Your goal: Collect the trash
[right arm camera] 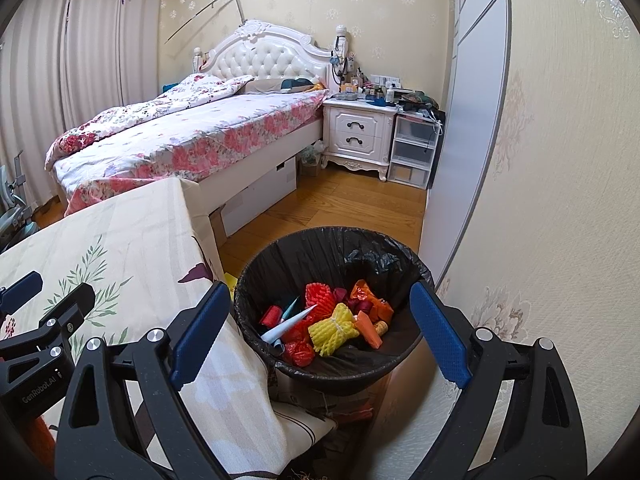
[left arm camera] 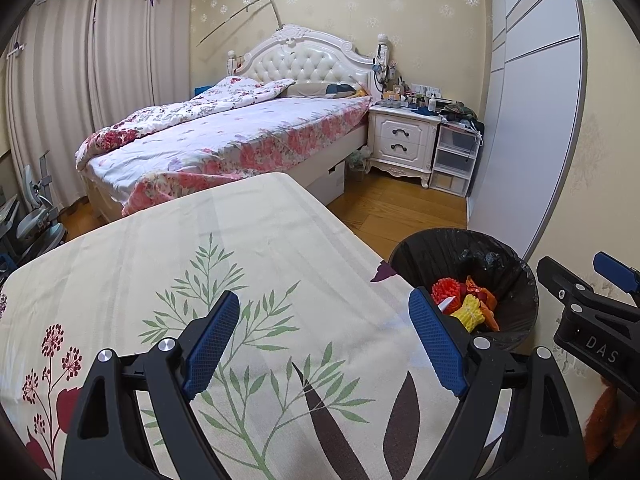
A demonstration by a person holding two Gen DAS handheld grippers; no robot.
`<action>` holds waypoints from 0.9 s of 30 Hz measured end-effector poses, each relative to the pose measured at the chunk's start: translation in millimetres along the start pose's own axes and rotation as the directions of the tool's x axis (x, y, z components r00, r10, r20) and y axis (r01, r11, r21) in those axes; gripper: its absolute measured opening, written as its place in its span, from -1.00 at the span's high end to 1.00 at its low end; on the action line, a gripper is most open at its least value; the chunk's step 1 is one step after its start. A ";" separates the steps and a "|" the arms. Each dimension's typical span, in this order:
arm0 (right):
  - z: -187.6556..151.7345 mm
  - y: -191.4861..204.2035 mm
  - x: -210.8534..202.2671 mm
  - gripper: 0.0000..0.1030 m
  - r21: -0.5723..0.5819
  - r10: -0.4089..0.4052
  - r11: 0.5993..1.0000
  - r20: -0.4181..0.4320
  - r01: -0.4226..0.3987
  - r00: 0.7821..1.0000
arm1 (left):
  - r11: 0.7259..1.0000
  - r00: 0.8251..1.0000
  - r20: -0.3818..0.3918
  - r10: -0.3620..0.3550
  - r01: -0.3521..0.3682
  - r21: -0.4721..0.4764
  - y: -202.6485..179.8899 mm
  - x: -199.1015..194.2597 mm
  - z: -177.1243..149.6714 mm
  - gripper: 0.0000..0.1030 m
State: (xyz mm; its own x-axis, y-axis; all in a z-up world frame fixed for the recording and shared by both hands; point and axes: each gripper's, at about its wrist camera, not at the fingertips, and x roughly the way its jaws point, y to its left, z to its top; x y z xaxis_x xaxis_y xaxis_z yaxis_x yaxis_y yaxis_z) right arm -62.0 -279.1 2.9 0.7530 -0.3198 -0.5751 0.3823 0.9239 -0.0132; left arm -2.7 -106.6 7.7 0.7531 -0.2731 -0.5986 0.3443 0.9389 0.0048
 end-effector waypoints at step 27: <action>-0.1 0.1 -0.1 -0.73 0.000 0.000 1.000 0.001 0.000 1.000 | 1.000 1.000 -0.001 -0.005 0.005 0.002 -0.8 -0.7 -0.2 -0.63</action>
State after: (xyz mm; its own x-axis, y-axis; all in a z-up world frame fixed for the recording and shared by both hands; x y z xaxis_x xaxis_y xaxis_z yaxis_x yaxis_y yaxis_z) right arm -62.0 -279.0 2.9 0.7533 -0.3198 -0.5747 0.3820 0.9241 -0.0135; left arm -3.7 -107.1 7.9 0.7506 -0.2774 -0.5998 0.3492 0.9370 0.0036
